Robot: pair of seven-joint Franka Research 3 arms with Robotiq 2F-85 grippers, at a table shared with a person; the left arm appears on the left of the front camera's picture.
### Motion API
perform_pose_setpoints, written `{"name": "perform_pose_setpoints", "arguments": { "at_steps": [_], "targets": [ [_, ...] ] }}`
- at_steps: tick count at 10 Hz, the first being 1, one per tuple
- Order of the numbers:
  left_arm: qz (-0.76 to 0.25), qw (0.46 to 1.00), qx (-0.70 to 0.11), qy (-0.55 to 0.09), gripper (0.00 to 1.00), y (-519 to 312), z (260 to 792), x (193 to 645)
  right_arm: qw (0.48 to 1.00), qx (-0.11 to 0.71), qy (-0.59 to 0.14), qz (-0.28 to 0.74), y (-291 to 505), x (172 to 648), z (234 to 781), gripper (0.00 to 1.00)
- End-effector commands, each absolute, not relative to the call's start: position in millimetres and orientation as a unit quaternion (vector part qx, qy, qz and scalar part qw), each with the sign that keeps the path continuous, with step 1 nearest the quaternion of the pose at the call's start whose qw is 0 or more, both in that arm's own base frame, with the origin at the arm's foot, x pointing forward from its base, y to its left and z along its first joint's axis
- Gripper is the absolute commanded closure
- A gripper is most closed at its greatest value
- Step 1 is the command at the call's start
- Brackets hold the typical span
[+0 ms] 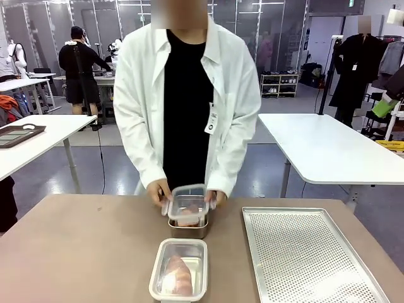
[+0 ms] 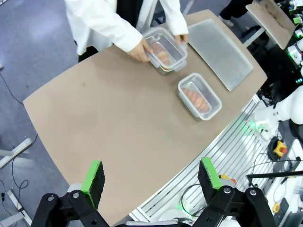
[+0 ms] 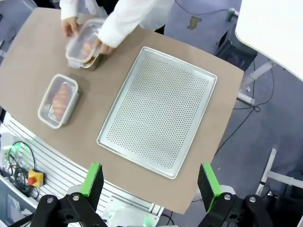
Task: Place the bread into the airtight container.
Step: Pick up a Butter Roll and place it into an empty Airtight Container.
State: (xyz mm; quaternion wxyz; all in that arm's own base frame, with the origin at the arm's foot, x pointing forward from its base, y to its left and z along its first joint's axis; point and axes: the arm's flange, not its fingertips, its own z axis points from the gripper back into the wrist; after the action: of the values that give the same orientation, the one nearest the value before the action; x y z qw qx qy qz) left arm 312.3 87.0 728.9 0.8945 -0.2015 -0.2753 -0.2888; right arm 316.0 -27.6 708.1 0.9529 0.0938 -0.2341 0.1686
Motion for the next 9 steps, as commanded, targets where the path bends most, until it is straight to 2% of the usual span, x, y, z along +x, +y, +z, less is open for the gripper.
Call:
{"name": "perform_pose_setpoints", "arguments": {
  "at_steps": [1, 9],
  "targets": [
    [-0.299, 0.89, -0.205, -0.277, 0.0, 87.0, 729.2, 311.3, 0.953, 0.095, -0.231, 0.172, -26.1, 317.4, 708.3, 0.0],
    [-0.299, 0.89, -0.205, -0.277, 0.0, 87.0, 729.2, 311.3, 0.953, 0.095, -0.231, 0.172, -26.1, 317.4, 708.3, 0.0]
  ]
}}
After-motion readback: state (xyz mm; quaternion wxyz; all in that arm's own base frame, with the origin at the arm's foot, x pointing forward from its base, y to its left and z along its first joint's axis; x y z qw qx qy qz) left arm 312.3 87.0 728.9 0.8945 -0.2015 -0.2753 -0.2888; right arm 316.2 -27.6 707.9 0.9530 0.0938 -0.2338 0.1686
